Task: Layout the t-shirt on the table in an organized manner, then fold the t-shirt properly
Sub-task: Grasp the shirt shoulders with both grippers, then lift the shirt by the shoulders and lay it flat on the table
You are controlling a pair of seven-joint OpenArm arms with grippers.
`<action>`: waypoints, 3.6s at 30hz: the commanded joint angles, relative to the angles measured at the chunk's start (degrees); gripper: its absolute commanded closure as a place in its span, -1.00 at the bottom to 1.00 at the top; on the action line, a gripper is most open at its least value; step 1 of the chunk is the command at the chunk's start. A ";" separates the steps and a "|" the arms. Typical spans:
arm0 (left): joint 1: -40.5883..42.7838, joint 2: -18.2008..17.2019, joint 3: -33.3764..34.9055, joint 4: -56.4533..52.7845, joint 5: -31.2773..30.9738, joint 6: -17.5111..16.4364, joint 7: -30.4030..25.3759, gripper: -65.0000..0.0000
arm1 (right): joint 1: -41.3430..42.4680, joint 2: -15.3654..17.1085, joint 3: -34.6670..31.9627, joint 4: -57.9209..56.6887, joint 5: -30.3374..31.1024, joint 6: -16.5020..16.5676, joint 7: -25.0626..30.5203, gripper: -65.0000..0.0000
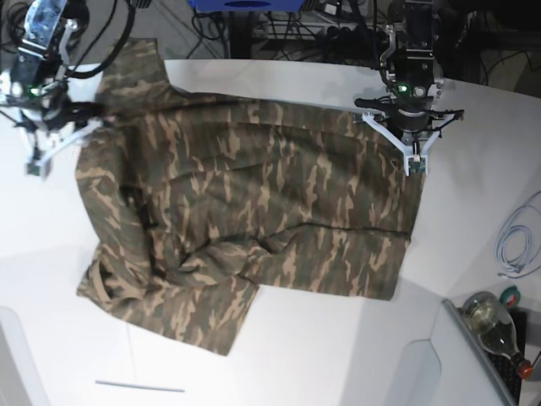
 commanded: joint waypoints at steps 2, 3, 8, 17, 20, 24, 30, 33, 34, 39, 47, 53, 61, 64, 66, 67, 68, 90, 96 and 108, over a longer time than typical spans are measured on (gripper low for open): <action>-0.14 -0.13 0.00 0.98 0.43 0.31 -0.98 1.00 | 2.42 0.25 0.78 -1.71 0.16 4.43 -1.52 -0.05; -0.14 -0.13 0.00 0.98 0.43 0.31 -0.98 1.00 | 3.30 0.34 1.75 -3.20 0.16 6.18 -2.40 -0.05; -0.14 -0.13 -0.09 1.07 0.43 0.31 -0.98 1.00 | 8.05 0.16 8.52 -14.28 0.16 12.69 -3.28 -0.05; -0.14 0.48 -0.27 1.16 0.43 0.31 -0.98 1.00 | 8.40 -0.19 11.25 -18.41 0.16 28.43 -7.59 -0.04; -0.14 0.48 -0.27 1.16 0.43 0.31 -0.98 1.00 | 8.23 -0.37 11.33 -15.86 0.16 28.56 -8.47 -0.04; -0.14 0.57 -0.27 1.16 0.43 0.31 -0.98 1.00 | 7.43 -1.95 13.53 -10.32 0.16 28.56 -9.70 -0.04; -0.14 0.57 -0.27 1.25 0.43 0.31 -0.98 1.00 | 7.70 -2.30 16.61 -7.68 4.02 28.56 -11.98 -0.05; -0.14 0.57 -0.27 2.21 0.43 0.31 -0.98 1.00 | 6.99 -1.07 16.70 -8.12 10.35 28.56 -13.56 -0.05; -0.14 0.57 -0.27 2.65 0.43 0.31 -0.98 1.00 | 6.82 -0.98 16.26 -8.74 10.88 28.56 -13.74 -0.05; -0.14 0.57 -0.27 3.44 0.69 0.31 -0.98 1.00 | 7.79 -0.45 13.97 -15.42 11.58 28.56 -13.39 -0.05; 0.74 0.48 -0.27 3.53 0.61 0.31 -0.98 1.00 | 7.87 -0.37 13.71 -18.85 11.58 28.56 -12.86 0.11; 0.48 0.40 -0.27 4.32 0.87 0.22 -0.98 1.00 | 7.87 1.48 13.80 -14.63 11.58 28.56 -14.88 0.96; -7.08 0.31 5.19 8.19 1.05 0.13 -0.46 1.00 | 15.87 6.05 13.71 -3.82 11.14 28.56 -23.59 0.99; -13.32 0.31 9.14 4.41 1.05 0.22 -0.46 1.00 | 21.41 9.39 11.25 -6.28 11.14 28.56 -24.03 0.99; -18.25 0.48 11.25 -0.95 1.05 0.22 -0.46 1.00 | 25.28 12.73 6.76 -10.76 11.23 28.56 -22.88 0.99; -21.06 0.57 12.48 -4.20 1.05 0.31 -0.72 1.00 | 27.30 14.05 4.21 -14.45 11.23 28.56 -20.77 0.99; -23.87 0.57 13.80 -7.63 1.05 0.31 -0.81 1.00 | 29.76 15.28 1.84 -18.23 11.23 28.56 -18.40 0.99; -64.84 6.90 8.88 -0.16 0.34 0.04 1.65 1.00 | 69.24 37.44 -15.57 -17.44 11.50 28.56 -3.63 1.00; -42.77 4.79 8.79 14.87 0.96 0.04 2.62 1.00 | 47.26 30.67 -8.27 -2.94 11.41 28.56 -11.45 1.00; -9.10 1.80 3.43 0.98 1.05 0.31 -12.06 1.00 | 14.82 13.35 -4.05 -18.50 11.14 26.67 1.73 1.00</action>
